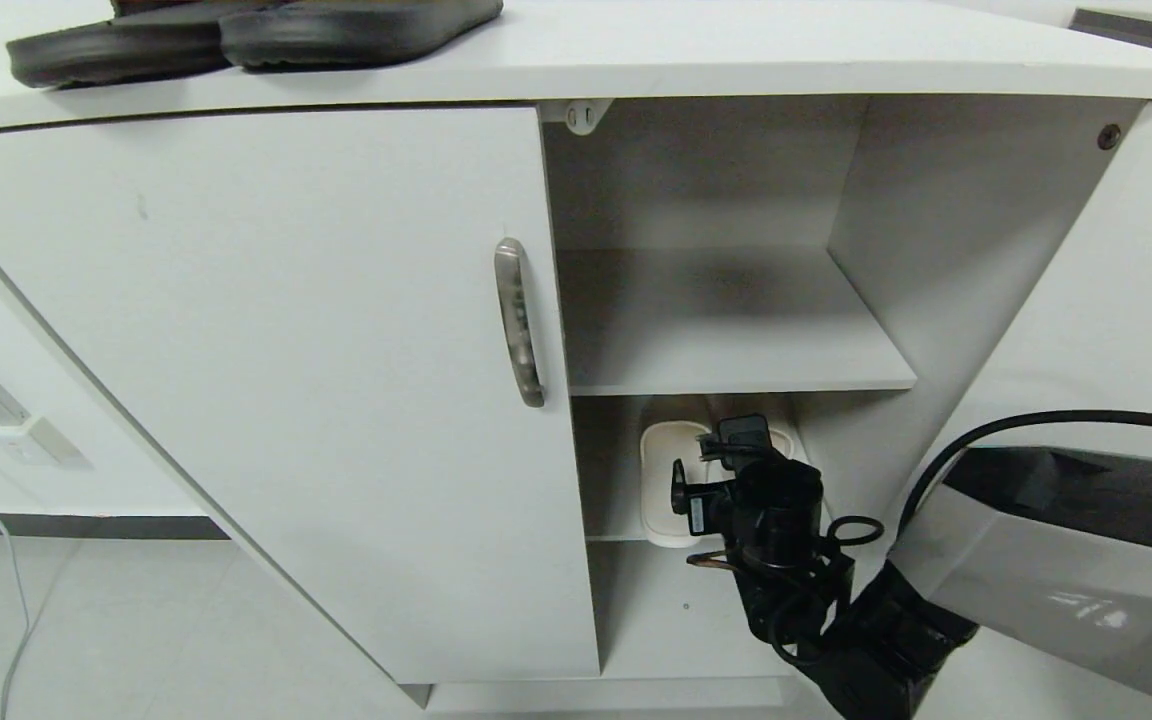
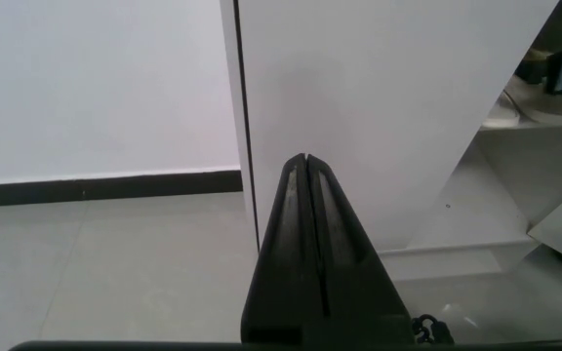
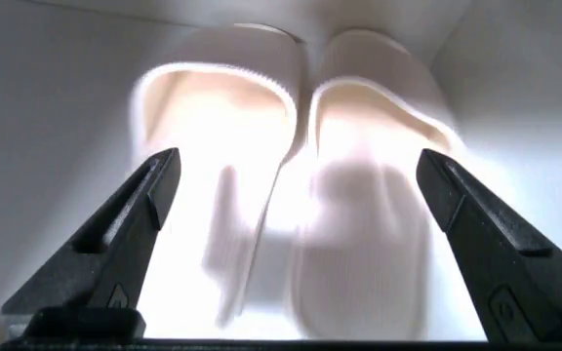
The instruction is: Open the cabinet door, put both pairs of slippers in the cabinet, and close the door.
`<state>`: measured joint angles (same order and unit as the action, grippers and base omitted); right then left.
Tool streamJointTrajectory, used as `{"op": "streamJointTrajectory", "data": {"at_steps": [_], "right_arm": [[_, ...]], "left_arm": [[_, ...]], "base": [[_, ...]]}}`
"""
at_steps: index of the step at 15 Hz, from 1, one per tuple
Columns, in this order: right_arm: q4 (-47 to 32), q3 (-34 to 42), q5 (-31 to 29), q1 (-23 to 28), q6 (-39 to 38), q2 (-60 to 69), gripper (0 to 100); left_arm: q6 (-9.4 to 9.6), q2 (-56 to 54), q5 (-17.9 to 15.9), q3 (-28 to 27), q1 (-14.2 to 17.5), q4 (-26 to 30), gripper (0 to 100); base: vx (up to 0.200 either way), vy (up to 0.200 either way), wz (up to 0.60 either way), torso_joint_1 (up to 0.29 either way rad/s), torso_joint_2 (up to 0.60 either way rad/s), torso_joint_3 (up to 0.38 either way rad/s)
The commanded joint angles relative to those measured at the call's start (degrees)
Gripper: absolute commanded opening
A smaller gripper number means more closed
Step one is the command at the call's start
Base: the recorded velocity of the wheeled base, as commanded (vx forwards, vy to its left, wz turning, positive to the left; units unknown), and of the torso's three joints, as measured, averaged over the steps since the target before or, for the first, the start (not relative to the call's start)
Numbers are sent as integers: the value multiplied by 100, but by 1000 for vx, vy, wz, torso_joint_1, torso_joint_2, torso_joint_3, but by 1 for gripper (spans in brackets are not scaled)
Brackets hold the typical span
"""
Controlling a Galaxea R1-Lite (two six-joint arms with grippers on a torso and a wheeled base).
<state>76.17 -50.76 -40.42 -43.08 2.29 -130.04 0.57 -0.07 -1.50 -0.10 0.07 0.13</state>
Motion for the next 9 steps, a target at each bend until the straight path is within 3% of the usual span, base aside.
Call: {"op": "streamJointTrajectory", "data": {"at_steps": [1, 8, 9], "right_arm": [[162, 418, -53, -139, 17, 427, 100], [153, 444, -53, -157, 17, 391, 100], [153, 444, -53, -165, 17, 391, 100]], "left_arm": [[-5, 7, 1, 1, 1, -5, 0], [-5, 7, 1, 1, 1, -5, 0], [-13, 7, 1, 1, 1, -5, 0]], "base": [[0, 0, 0, 0, 0, 0], [0, 0, 0, 0, 0, 0], [-200, 0, 0, -2, 2, -2]]}}
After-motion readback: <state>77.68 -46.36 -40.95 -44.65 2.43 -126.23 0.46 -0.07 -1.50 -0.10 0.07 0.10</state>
